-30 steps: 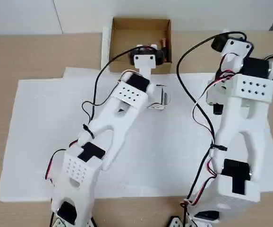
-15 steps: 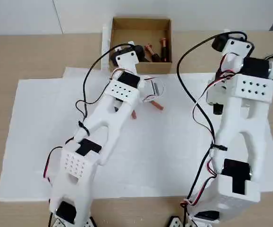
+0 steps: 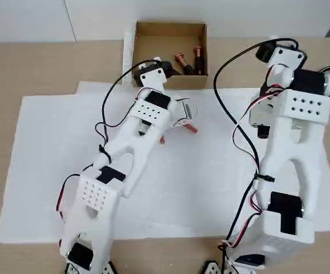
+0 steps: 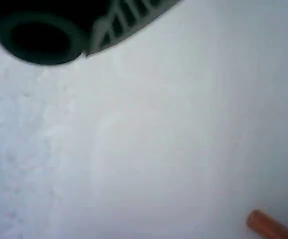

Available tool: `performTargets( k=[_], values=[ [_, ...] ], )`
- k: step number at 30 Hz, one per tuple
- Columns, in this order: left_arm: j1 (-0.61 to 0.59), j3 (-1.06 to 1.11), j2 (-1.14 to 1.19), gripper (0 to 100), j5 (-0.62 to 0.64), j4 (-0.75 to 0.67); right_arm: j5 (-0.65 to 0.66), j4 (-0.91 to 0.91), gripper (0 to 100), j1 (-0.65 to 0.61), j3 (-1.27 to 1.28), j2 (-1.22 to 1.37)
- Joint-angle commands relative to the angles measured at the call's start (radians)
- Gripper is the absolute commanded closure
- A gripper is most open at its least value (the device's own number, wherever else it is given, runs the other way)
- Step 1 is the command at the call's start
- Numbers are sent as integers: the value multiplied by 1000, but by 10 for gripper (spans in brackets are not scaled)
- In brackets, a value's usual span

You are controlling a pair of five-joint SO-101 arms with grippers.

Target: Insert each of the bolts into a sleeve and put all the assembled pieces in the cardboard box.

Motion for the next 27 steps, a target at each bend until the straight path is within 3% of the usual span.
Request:
performTargets(
  k=[1,4,13,21,27],
  values=[
    [0,-39,-5,913,3,-34,-11,8,995,7,-2,-61],
    [-3,-39,-2,996,3,-61,-11,8,995,4,-2,-58],
    [8,-96,-9,994,-20,-41,-11,8,995,4,-2,-58],
    [86,-409,-9,994,-135,196,-8,7,995,4,-2,-61],
    [63,-665,-8,994,-241,397,-5,7,995,2,-2,-64]
  ],
)
